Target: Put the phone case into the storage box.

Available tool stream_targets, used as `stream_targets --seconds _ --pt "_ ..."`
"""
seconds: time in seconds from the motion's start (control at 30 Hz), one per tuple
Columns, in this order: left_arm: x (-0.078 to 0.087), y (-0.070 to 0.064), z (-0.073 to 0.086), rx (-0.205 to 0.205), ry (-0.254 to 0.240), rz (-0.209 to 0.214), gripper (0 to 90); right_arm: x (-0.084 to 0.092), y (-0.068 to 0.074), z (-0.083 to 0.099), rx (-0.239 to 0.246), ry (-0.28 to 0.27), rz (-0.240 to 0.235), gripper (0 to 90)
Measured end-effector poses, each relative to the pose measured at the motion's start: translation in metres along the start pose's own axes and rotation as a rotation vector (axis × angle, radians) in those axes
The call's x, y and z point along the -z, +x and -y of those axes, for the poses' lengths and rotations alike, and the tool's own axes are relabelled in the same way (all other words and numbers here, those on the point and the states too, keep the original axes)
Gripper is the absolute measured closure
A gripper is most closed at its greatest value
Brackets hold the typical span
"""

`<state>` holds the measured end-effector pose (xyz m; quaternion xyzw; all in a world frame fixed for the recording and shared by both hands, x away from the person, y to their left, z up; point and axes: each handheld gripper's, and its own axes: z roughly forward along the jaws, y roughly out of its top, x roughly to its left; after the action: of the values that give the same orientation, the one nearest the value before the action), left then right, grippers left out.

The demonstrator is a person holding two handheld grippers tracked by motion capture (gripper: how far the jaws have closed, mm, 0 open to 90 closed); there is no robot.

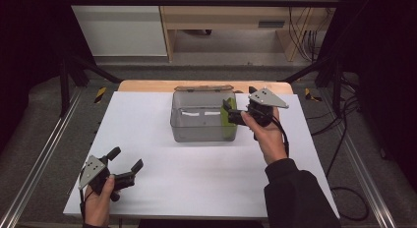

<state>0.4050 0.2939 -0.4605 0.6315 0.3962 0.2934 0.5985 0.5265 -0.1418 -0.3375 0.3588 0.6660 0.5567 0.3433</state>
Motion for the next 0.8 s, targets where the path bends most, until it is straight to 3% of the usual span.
stream_targets --seconds 0.8 --pt "0.000 0.000 0.000 -0.016 0.005 -0.008 2.1 0.018 -0.013 0.002 -0.006 0.020 0.018 4.2"
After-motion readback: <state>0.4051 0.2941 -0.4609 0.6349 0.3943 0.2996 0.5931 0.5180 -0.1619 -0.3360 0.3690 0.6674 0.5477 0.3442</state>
